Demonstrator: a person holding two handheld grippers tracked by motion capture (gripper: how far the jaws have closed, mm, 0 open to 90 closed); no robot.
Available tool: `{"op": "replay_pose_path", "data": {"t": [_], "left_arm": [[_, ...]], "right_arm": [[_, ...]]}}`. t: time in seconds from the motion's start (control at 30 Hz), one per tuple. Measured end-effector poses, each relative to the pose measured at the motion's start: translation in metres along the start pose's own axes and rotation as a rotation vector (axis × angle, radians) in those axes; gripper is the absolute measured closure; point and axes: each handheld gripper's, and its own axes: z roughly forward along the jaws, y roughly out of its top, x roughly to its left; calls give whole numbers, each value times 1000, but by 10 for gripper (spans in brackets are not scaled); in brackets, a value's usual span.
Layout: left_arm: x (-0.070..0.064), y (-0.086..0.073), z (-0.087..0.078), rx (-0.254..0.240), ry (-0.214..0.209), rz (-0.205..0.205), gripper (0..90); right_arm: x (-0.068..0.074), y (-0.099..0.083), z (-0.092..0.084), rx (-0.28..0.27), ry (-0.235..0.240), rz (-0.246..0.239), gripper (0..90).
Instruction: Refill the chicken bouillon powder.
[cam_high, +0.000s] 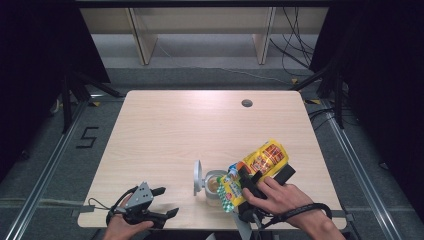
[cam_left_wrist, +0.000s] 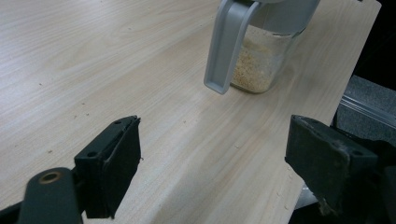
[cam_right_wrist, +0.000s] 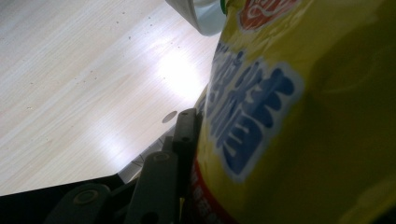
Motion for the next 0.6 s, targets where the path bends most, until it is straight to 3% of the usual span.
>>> {"op": "replay_pose_path", "data": {"t": [0.07, 0.23, 0.37, 0.5, 0.53, 0.57, 0.6], "left_arm": [[0, 0, 0, -6, -3, -7, 175], [1, 1, 0, -5, -3, 23, 175], [0, 0, 0, -5, -3, -6, 175], [0, 0, 0, -7, -2, -1, 175], [0, 0, 0, -6, -2, 0, 175], [0, 0, 0, -4, -2, 2, 175], [0, 0, 0, 2, -1, 7, 175]], "right_arm": [[0, 0, 0, -2, 0, 0, 706], [0, 0, 0, 0, 3, 10, 706], [0, 0, 0, 2, 2, 13, 706], [1, 0, -1, -1, 3, 7, 707], [4, 0, -3, 9, 14, 50, 707], [4, 0, -3, 9, 14, 50, 707], [3, 0, -1, 6, 11, 12, 707]]}}
